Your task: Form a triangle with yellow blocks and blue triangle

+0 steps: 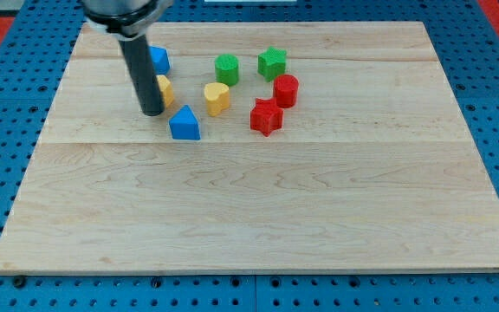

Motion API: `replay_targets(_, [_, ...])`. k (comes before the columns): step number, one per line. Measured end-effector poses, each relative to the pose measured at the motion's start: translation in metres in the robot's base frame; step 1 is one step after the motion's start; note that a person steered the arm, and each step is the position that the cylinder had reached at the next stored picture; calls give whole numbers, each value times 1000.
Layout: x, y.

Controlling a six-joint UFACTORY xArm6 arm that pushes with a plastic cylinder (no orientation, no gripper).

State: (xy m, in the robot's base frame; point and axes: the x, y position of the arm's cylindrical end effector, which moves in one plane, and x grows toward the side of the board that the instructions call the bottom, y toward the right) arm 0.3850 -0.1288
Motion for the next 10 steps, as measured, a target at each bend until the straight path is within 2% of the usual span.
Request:
replay_targets(2, [-11, 48])
replay_targets(3, [-9, 40])
replay_targets(5, [19, 85])
replay_targets(7, [65, 75])
replay_targets(8, [66, 47])
replay_targets(9, [71, 47])
replay_targets(10, [48, -4])
